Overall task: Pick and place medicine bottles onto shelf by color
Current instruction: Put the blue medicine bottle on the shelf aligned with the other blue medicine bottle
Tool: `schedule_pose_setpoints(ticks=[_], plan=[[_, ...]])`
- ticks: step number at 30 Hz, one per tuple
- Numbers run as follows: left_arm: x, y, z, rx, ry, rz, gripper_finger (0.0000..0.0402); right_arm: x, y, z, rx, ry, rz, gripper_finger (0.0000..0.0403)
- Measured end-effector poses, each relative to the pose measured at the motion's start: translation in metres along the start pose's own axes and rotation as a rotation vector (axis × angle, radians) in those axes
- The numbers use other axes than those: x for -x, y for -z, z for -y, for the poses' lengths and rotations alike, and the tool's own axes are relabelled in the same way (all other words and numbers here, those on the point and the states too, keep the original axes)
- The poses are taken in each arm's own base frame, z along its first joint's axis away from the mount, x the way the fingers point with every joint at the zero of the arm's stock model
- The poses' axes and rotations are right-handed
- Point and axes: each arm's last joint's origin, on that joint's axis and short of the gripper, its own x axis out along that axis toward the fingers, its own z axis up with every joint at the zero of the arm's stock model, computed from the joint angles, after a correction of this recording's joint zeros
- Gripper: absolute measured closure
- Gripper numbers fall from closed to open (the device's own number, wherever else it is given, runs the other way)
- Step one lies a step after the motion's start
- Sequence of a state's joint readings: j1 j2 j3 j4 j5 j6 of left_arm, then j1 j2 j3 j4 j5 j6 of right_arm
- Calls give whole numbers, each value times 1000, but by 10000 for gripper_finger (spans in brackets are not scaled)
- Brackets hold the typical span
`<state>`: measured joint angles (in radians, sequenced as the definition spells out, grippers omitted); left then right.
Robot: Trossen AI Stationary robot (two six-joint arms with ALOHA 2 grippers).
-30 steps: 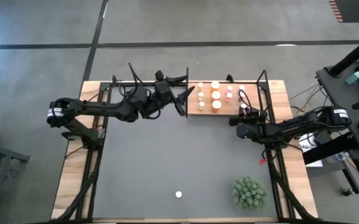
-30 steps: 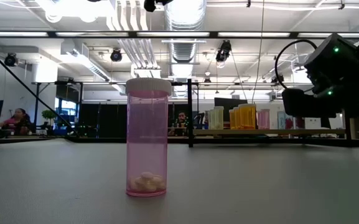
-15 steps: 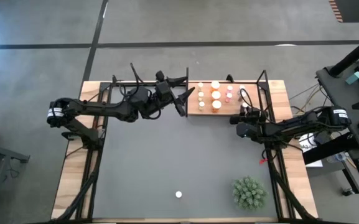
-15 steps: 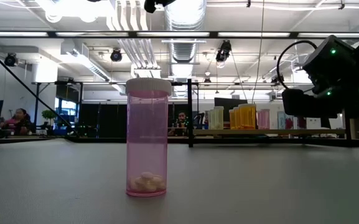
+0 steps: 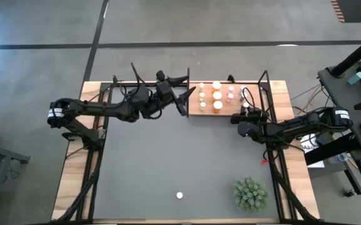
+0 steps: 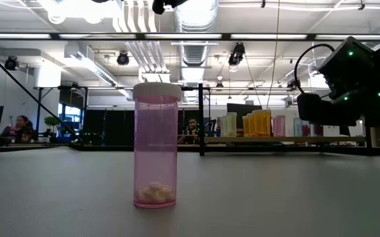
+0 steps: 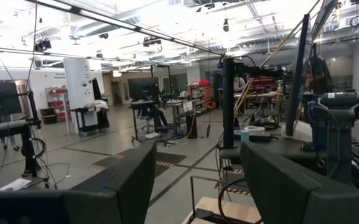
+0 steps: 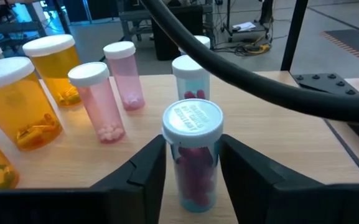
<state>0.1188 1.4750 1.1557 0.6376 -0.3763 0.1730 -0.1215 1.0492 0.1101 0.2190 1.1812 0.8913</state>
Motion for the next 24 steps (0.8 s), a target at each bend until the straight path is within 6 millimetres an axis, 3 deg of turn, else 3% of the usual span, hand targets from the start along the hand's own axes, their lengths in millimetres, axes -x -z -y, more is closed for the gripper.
schedule_pose_setpoints(ticks=[24], plan=[[0, 0, 0, 0, 0, 0, 185, 0, 4, -3, 19, -111, -144, 152]])
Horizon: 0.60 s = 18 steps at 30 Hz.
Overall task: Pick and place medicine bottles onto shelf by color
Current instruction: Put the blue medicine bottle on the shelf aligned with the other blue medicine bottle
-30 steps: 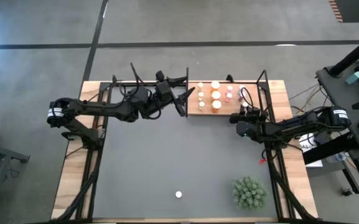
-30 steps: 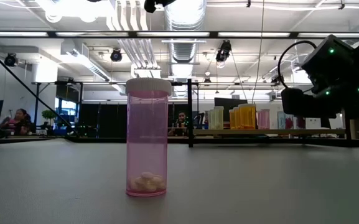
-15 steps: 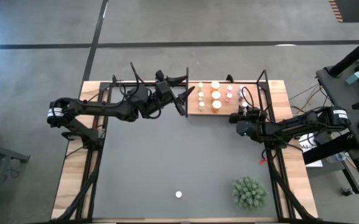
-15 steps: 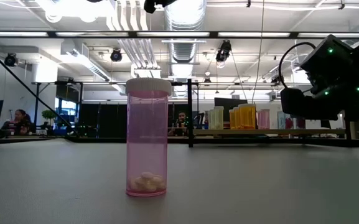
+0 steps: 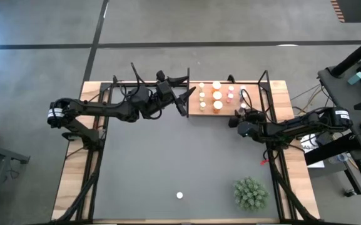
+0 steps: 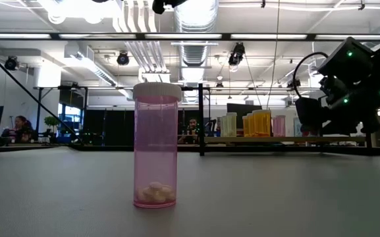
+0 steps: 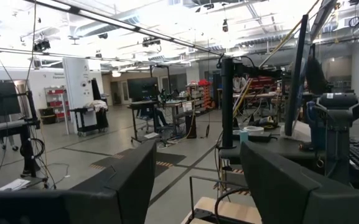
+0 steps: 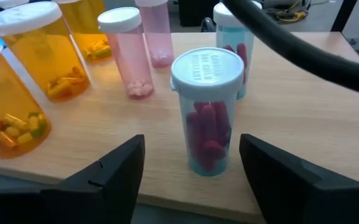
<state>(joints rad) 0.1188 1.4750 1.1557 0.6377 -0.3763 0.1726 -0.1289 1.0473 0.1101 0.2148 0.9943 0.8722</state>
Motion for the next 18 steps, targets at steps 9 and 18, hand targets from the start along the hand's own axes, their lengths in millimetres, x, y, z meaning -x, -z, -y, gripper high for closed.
schedule_pose_setpoints(ticks=[9, 18], plan=[[0, 0, 0, 0, 1, 0, 185, -1, 0, 0, -13, 2, -5, 131], [0, 0, 0, 0, 1, 0, 185, -1, 0, -1, -65, -33, -45, 130]])
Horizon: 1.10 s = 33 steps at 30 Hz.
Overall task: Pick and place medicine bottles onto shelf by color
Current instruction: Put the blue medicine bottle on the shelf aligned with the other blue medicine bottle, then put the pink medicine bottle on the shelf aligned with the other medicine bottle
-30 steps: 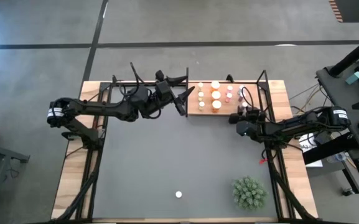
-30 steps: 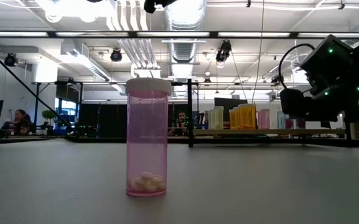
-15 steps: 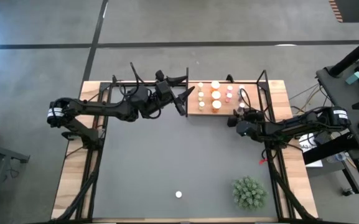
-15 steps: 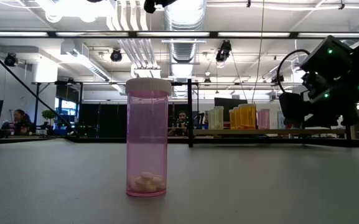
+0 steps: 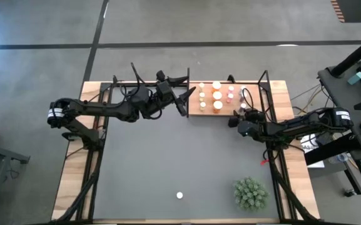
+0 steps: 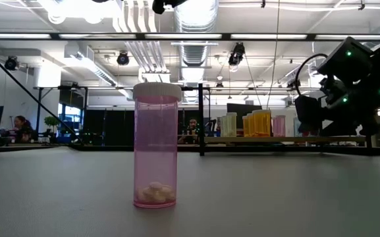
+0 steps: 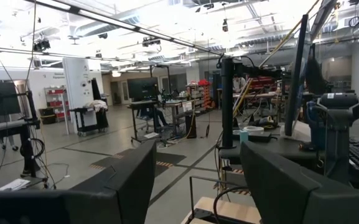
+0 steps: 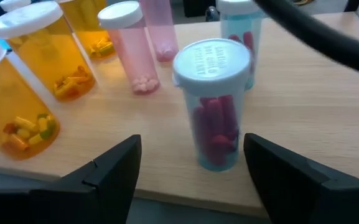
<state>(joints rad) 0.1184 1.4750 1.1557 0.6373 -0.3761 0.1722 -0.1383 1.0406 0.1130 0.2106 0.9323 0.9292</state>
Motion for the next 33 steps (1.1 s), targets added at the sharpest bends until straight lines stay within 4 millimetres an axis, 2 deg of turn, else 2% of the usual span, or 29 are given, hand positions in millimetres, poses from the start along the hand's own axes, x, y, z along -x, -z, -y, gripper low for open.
schedule_pose_setpoints(ticks=[4, 8, 13, 19, 26, 33], plan=[[0, 0, 0, 0, 0, 0, 185, 1, -6, -7, 77, 4, -49, 130], [0, 0, 0, 0, 0, 0, 185, 6, -16, -13, 203, 86, -164, 130], [0, 0, 0, 0, 0, 0, 185, 16, -33, -16, 273, 194, -319, 130], [0, 0, 0, 0, 0, 0, 185, 28, -56, -21, 246, 288, -372, 131], [0, 0, 0, 0, 0, 0, 185, 34, -74, -33, 226, 270, -372, 131], [0, 0, 0, -1, 1, -2, 185, 40, -82, -42, 80, 230, -541, 131]])
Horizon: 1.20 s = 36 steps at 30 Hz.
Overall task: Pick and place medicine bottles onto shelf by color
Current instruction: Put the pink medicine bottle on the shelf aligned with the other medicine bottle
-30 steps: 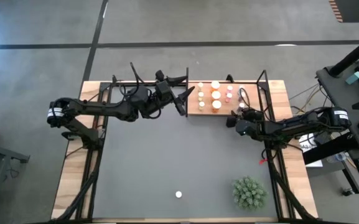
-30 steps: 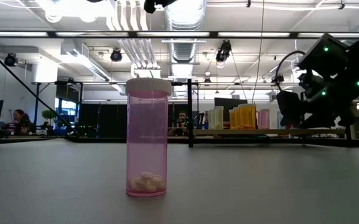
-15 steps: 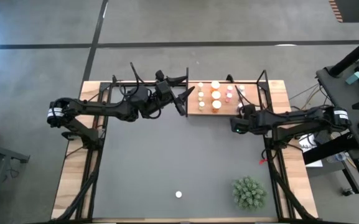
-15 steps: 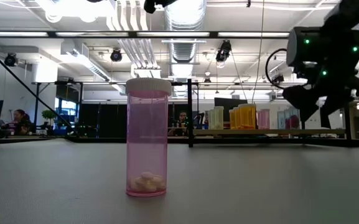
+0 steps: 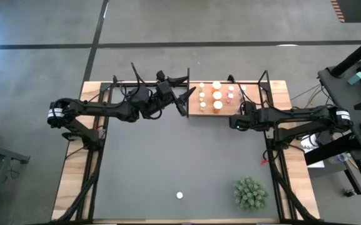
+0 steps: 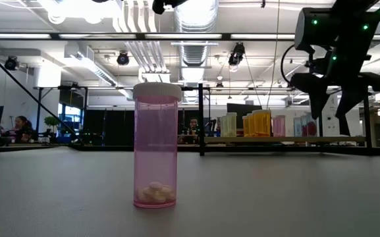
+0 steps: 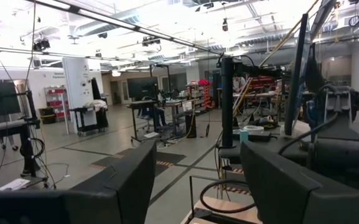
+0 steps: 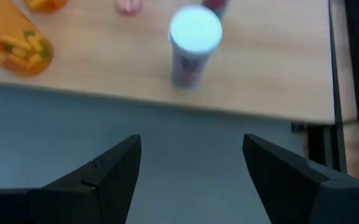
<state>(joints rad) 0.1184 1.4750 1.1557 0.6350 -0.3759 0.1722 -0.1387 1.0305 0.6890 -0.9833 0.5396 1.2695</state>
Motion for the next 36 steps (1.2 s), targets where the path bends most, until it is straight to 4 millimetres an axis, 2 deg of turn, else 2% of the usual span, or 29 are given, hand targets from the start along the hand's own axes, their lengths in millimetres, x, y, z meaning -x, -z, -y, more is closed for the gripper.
schedule_pose_setpoints(ticks=[6, 13, 17, 23, 26, 30, 36], plan=[[0, 1, 0, -2, 2, -14, 185, 9, -4, -2, -63, -18, -76, 131], [2, 17, 3, -37, 31, -168, 185, 29, -15, -13, -67, -129, -194, 131], [4, 26, 5, 89, 31, -265, 185, 48, -26, -21, -35, -230, -240, 131], [11, 40, 10, 318, 5, -419, 185, 80, -47, -30, 95, -382, -200, 131], [17, 46, 18, 432, 35, -513, 185, 95, -51, -33, 202, -462, -189, 131], [29, 49, 36, 489, 78, -594, 185, 112, -50, -38, 344, -545, -151, 131], [48, 43, 68, 603, 148, -642, 185, 128, -25, -51, 528, -716, -93, 132]])
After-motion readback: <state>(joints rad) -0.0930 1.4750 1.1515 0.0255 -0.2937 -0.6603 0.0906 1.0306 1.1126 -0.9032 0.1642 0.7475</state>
